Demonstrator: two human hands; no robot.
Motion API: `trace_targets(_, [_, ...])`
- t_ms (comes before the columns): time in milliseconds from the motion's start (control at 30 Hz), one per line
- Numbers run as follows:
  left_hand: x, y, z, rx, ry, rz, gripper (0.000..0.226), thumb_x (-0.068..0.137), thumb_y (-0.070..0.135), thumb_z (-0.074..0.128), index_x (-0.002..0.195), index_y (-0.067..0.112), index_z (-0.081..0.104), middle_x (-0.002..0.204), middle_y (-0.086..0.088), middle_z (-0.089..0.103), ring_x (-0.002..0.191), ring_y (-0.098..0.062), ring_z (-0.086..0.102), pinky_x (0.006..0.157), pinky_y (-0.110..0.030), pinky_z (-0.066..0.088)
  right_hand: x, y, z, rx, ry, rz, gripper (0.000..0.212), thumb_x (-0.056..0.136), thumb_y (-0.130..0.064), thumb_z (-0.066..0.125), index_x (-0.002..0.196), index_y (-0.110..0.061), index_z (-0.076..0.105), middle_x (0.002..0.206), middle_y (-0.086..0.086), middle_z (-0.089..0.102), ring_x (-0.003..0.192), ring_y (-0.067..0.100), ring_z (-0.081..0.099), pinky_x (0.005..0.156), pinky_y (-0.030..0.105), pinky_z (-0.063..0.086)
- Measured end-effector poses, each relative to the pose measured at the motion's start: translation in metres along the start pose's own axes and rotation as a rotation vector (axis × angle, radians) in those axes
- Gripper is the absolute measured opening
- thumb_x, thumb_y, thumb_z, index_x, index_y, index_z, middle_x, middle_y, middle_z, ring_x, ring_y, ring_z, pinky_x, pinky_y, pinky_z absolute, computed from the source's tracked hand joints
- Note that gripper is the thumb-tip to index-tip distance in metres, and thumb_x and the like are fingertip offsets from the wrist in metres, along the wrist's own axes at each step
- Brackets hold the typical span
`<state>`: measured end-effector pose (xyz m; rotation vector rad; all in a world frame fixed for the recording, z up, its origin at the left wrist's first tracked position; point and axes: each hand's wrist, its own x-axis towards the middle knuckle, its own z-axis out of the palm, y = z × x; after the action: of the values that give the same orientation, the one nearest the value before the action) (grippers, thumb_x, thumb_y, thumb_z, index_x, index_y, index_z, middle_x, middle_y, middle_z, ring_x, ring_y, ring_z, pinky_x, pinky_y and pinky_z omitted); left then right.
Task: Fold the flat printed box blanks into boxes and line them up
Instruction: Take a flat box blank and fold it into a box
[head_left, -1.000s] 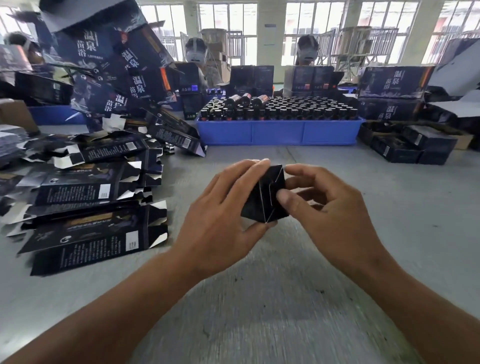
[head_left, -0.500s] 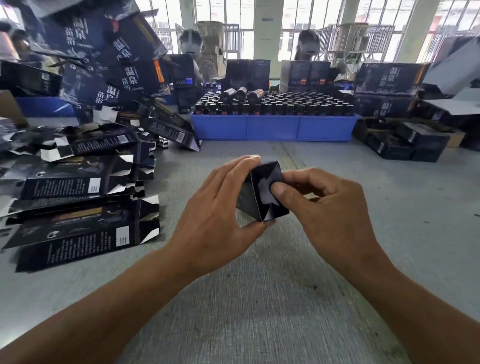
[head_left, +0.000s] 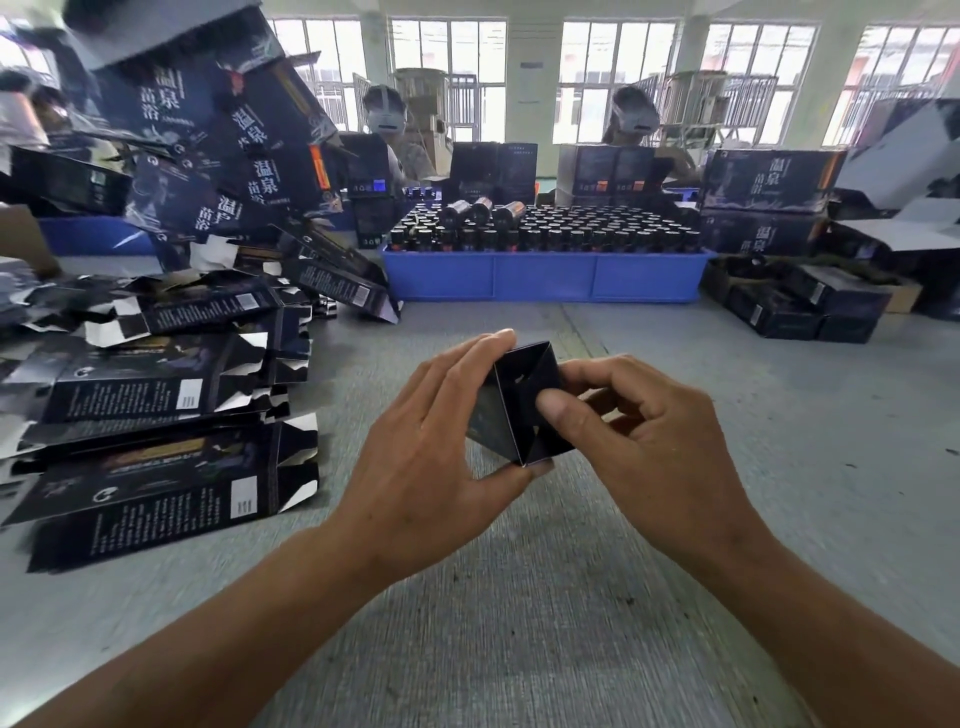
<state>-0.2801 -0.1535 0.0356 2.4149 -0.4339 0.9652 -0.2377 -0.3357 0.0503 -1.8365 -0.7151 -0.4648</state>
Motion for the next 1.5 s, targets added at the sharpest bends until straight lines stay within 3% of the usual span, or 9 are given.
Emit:
trace_targets(167, [0.0, -0.002, -0.002, -0.006, 0.016, -0.025, 0.087, 0.078, 0.053, 0.073, 0.15, 0.02, 0.037, 0.146, 0.006, 0.048, 0.129, -0.01, 0.049, 0.103, -0.015, 0.037, 0.0, 0.003, -0.002, -0.004, -0.065, 0.01, 0.027, 0.088, -0.04, 0.067, 0.115, -0.038, 0.068, 0.105, -0.019, 0.069, 0.096, 0.003, 0.068, 0.075, 0.026, 0.06])
trace_targets(467, [0.004, -0.003, -0.007, 0.017, 0.046, 0.001, 0.079, 0.076, 0.054, 0.068, 0.142, 0.016, 0.045, 0.138, 0.007, 0.053, 0.126, -0.01, 0.049, 0.1, -0.016, 0.041, -0.003, -0.001, -0.003, 0.052, -0.151, -0.03, 0.05, 0.082, -0.054, 0.065, 0.125, -0.03, 0.066, 0.112, -0.019, 0.066, 0.101, 0.005, 0.066, 0.079, 0.015, 0.054])
trace_targets(700, [0.002, -0.003, -0.009, -0.083, 0.082, -0.027, 0.088, 0.079, 0.056, 0.067, 0.153, 0.029, 0.028, 0.14, 0.034, 0.034, 0.127, 0.019, 0.033, 0.102, -0.001, 0.026, -0.001, 0.0, -0.005, 0.133, -0.179, -0.027, 0.048, 0.082, -0.035, 0.073, 0.128, -0.031, 0.064, 0.118, -0.018, 0.067, 0.109, 0.007, 0.065, 0.085, 0.02, 0.055])
trace_targets(933, [0.003, -0.007, -0.009, -0.099, 0.061, -0.059, 0.097, 0.075, 0.051, 0.078, 0.154, 0.036, 0.022, 0.138, 0.034, 0.036, 0.127, 0.022, 0.032, 0.1, 0.001, 0.025, -0.002, 0.001, 0.0, -0.012, -0.106, -0.103, 0.046, 0.084, -0.02, 0.078, 0.124, -0.038, 0.063, 0.116, -0.026, 0.065, 0.106, 0.0, 0.063, 0.081, 0.011, 0.052])
trace_targets(1067, [0.003, -0.005, -0.01, -0.161, 0.072, -0.087, 0.096, 0.075, 0.053, 0.074, 0.151, 0.048, 0.015, 0.135, 0.044, 0.035, 0.125, 0.018, 0.04, 0.102, -0.002, 0.03, -0.002, -0.002, 0.0, 0.012, -0.114, -0.11, 0.044, 0.084, -0.028, 0.076, 0.125, -0.039, 0.063, 0.117, -0.026, 0.064, 0.108, 0.001, 0.063, 0.081, 0.012, 0.053])
trace_targets(1200, [0.002, -0.006, -0.009, -0.066, 0.048, -0.073, 0.094, 0.076, 0.036, 0.081, 0.151, 0.038, 0.025, 0.136, 0.037, 0.037, 0.125, 0.019, 0.036, 0.1, 0.002, 0.025, -0.003, -0.005, 0.0, 0.032, -0.13, -0.064, 0.051, 0.08, -0.052, 0.069, 0.129, -0.045, 0.057, 0.119, -0.029, 0.063, 0.11, -0.001, 0.063, 0.085, 0.015, 0.053])
trace_targets(1267, [0.003, -0.005, -0.008, 0.048, 0.004, 0.04, 0.098, 0.074, 0.022, 0.083, 0.154, 0.026, 0.026, 0.147, 0.027, 0.034, 0.138, 0.013, 0.027, 0.109, -0.004, 0.024, -0.004, -0.006, 0.001, 0.063, -0.124, 0.011, 0.067, 0.074, -0.066, 0.068, 0.136, -0.051, 0.047, 0.12, -0.033, 0.06, 0.109, -0.004, 0.063, 0.085, 0.011, 0.051])
trace_targets(1367, [0.003, -0.003, -0.003, 0.18, -0.093, 0.254, 0.101, 0.073, 0.01, 0.072, 0.158, 0.017, 0.018, 0.165, 0.008, 0.021, 0.153, -0.012, 0.016, 0.122, -0.032, 0.026, -0.002, -0.007, 0.003, 0.13, -0.113, 0.14, 0.071, 0.071, -0.072, 0.072, 0.133, -0.065, 0.037, 0.117, -0.03, 0.061, 0.103, -0.008, 0.064, 0.077, 0.007, 0.051])
trace_targets(1500, [0.004, -0.006, 0.0, 0.185, -0.012, 0.214, 0.093, 0.078, 0.009, 0.068, 0.157, 0.016, 0.02, 0.166, -0.001, 0.022, 0.153, -0.017, 0.017, 0.121, -0.041, 0.027, 0.007, 0.006, 0.0, 0.338, -0.032, 0.34, 0.059, 0.075, -0.036, 0.079, 0.127, -0.045, 0.053, 0.109, -0.004, 0.069, 0.093, 0.006, 0.071, 0.07, 0.02, 0.058])
